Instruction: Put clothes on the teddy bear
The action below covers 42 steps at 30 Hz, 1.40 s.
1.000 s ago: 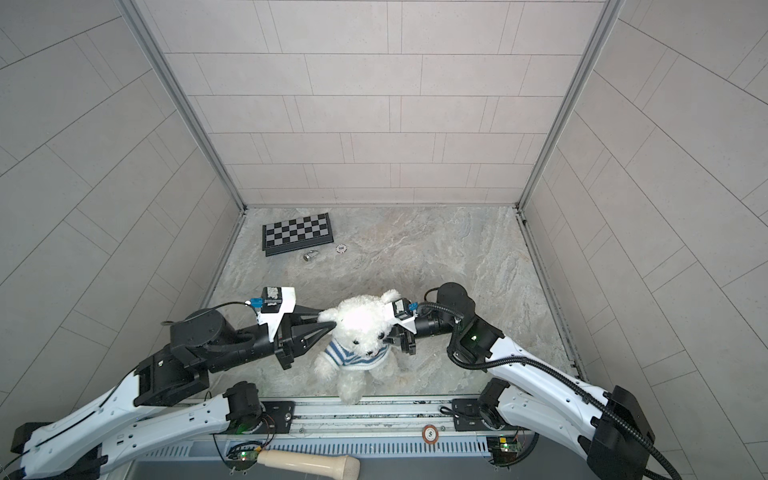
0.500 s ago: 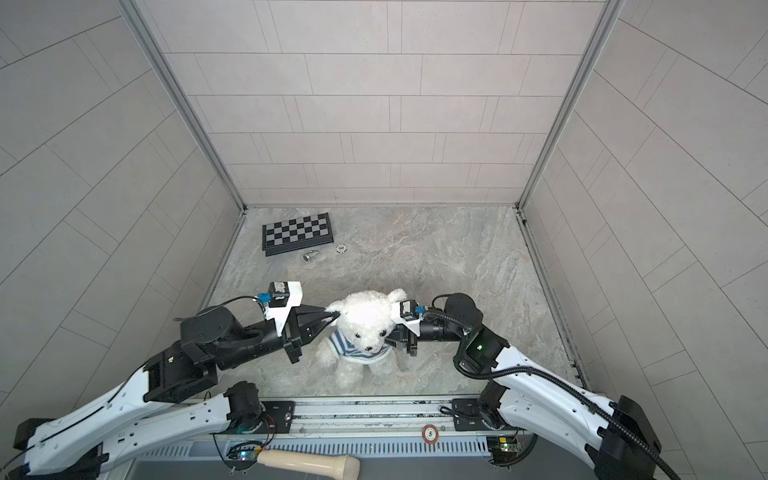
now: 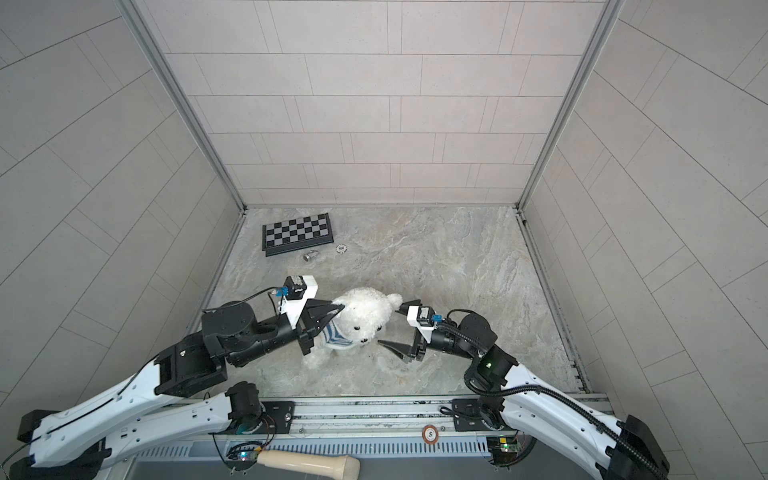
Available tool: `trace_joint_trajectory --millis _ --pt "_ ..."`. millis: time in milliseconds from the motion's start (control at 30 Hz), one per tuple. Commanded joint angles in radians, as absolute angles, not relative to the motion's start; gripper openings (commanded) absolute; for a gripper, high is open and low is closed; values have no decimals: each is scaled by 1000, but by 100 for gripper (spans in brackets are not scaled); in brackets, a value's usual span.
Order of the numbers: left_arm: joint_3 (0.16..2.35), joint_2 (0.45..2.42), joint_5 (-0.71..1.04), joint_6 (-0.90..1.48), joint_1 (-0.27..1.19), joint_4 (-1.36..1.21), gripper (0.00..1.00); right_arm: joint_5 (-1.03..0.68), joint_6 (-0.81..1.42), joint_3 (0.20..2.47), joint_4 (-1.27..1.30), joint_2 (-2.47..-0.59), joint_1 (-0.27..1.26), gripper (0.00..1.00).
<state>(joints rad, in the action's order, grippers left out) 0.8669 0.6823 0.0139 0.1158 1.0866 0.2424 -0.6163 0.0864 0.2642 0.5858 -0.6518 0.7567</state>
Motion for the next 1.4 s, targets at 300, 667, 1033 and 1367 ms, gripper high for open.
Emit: trace_joint_trajectory --millis 300,667,1033,1367 --pt "970 733 -45 142 1088 321 0 -255 94 183 505 -374 758 95" --pt "952 891 138 213 1088 186 0 149 196 161 267 -102 757 96" --pt "964 993 375 289 1115 18 0 297 143 150 163 -11 744 96" --pt "907 1049 287 272 1093 -2 0 371 108 166 147 -9 742 95"
